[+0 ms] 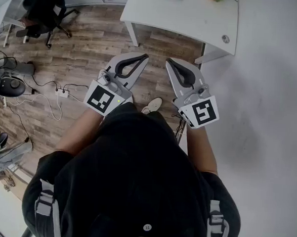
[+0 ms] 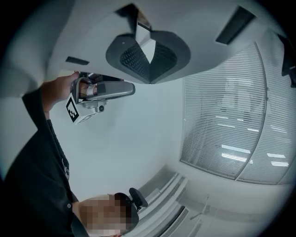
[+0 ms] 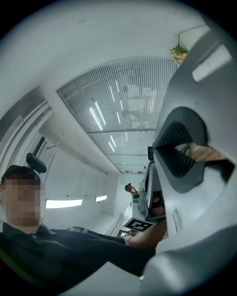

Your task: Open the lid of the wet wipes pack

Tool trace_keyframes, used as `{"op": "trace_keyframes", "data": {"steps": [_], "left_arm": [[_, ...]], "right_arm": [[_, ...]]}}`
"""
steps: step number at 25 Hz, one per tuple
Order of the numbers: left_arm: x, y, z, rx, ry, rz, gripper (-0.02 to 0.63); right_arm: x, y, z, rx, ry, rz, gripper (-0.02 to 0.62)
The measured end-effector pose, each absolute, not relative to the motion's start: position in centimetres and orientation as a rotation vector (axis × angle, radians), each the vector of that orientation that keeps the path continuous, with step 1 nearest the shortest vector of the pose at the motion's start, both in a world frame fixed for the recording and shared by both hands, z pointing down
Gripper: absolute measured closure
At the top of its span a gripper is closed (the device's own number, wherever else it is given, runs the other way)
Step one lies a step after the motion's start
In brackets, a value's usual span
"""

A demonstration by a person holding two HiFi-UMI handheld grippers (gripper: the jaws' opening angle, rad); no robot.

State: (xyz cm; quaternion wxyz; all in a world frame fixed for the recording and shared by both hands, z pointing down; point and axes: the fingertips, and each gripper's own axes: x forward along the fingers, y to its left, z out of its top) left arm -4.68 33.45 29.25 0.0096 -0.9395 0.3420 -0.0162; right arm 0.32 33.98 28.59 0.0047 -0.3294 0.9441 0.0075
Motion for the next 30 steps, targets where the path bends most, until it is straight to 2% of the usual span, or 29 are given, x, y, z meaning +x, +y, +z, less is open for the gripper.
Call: {"op": "trace_keyframes", "data": {"steps": [21, 23, 27, 30], "left_arm": [[-8.8, 34.2, 32.0, -2.952, 1.099, -0.032, 0.598], [-9.0, 34.1, 31.8, -2.957, 1.094, -0.017, 0.598], [-8.6, 33.7, 32.2, -2.960, 1.092, -0.017, 0.598], [-8.4, 34.2, 32.4, -2.962, 1.087, -0.015, 0.598]], "right_arm": [[-2.0, 35.1, 31.4, -1.154, 2.923, -0.030, 0.583], [-2.2, 35.0, 31.4, -1.172, 2.924, -0.025, 0.537], [-1.7, 34.3, 31.5, -1.199, 2.914, -0.028, 0.500], [-1.3, 34.8, 31.7, -1.227, 2.914, -0.013, 0.439]]}}
